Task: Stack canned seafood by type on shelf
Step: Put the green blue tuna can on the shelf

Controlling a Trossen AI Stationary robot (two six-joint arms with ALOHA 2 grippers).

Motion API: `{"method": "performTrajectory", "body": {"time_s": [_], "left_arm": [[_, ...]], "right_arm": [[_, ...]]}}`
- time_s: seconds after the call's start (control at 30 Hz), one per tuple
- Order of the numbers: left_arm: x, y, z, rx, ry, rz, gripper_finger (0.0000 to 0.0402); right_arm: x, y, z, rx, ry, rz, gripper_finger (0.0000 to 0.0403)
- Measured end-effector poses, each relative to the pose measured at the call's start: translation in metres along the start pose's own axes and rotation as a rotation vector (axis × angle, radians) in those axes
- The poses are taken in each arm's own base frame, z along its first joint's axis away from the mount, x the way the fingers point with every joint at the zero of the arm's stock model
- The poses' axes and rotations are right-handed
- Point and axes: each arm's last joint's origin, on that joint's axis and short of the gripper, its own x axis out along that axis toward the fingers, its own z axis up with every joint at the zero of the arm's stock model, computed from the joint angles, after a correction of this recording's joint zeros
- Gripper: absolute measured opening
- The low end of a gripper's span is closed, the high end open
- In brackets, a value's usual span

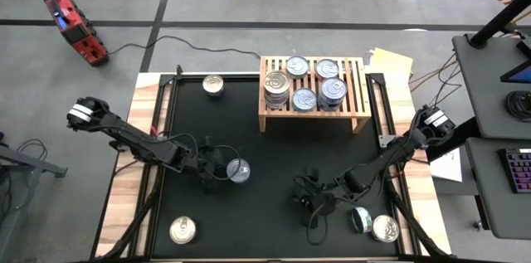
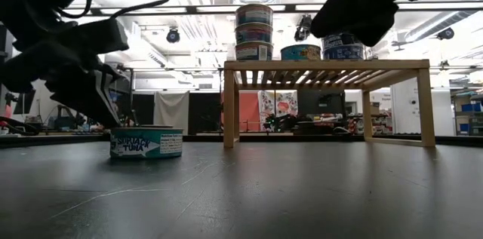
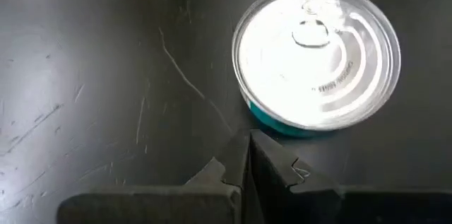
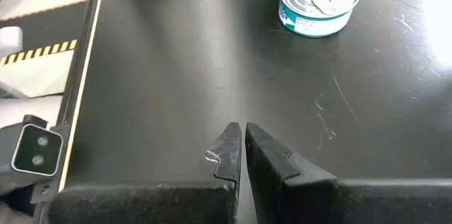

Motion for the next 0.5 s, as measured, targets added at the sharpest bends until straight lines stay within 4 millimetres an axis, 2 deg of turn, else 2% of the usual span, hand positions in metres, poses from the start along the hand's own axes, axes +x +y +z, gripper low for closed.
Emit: {"method": "performTrajectory", "body": {"time_s": [0.33, 0.5], "left_arm": [[0.010, -0.008, 0.006, -0.021, -0.112, -0.056, 0.0000], [0.021, -0.015, 0.007, -0.024, -0.101, -0.085, 0.0000]], "right_arm": [[0.000, -0.003, 0.001, -0.009, -0.033, -0.053, 0.0013], [0.001, -0.004, 0.001, -0.012, -0.041, -0.071, 0.0013]]}}
